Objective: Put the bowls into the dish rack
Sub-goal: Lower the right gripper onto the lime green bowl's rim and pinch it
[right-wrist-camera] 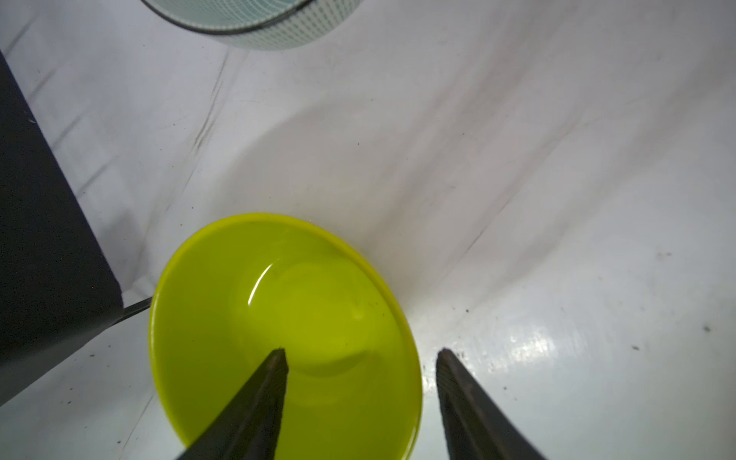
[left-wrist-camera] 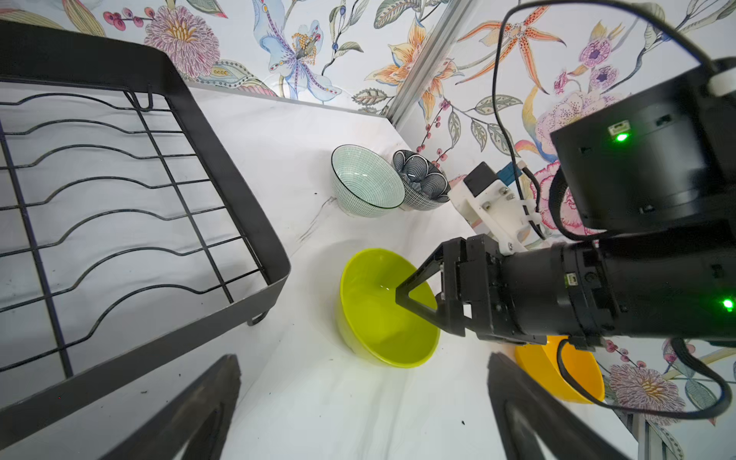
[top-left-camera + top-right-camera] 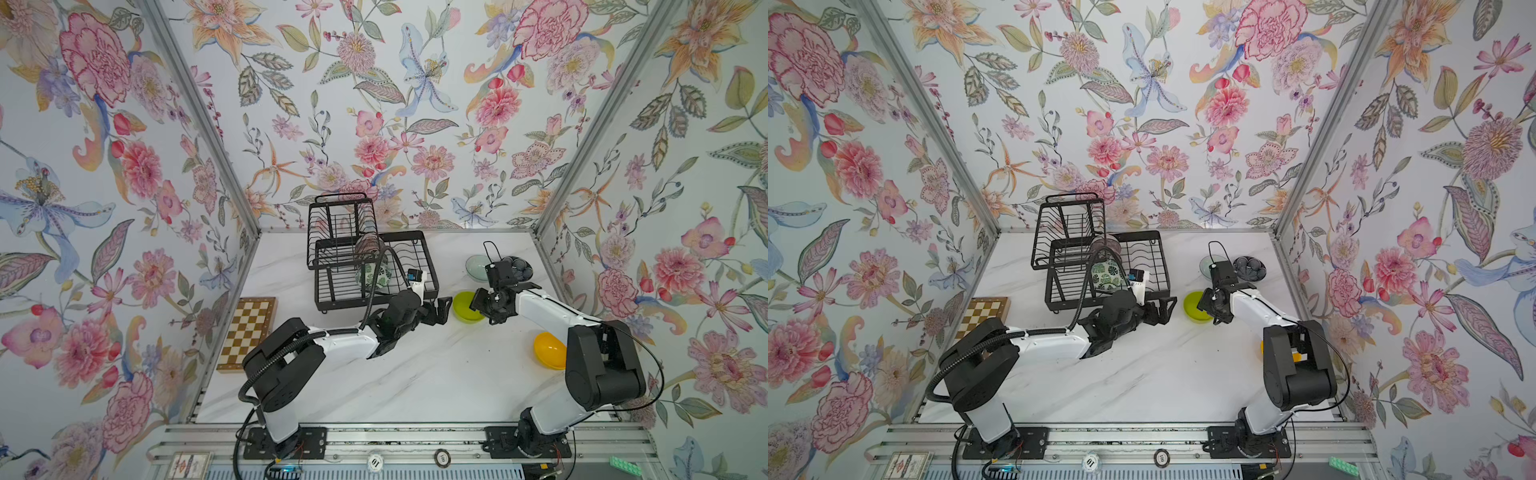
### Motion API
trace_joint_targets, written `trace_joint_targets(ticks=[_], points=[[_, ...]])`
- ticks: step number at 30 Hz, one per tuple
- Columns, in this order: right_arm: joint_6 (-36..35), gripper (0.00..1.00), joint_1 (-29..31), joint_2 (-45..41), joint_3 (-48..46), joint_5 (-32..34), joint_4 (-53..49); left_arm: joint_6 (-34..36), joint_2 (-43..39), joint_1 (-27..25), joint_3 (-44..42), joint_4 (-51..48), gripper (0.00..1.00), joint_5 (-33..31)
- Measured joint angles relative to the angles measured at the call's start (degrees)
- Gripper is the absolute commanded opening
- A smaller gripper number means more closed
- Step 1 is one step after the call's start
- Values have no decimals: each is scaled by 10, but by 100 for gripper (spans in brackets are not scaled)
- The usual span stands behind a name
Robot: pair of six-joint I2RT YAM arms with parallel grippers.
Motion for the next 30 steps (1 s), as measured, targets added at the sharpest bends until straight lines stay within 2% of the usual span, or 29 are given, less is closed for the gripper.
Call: trace_joint_targets(ticks=[16, 22, 30], points=[[-10, 4, -17, 11, -35, -26, 34, 3, 0, -3, 0, -18, 99, 0], [-12, 0, -17, -12, -50, -20, 40, 3, 0, -7, 0, -23, 99, 0], [-18, 0, -2, -166, -77, 24, 76, 20, 0, -7, 33, -76, 99, -2]])
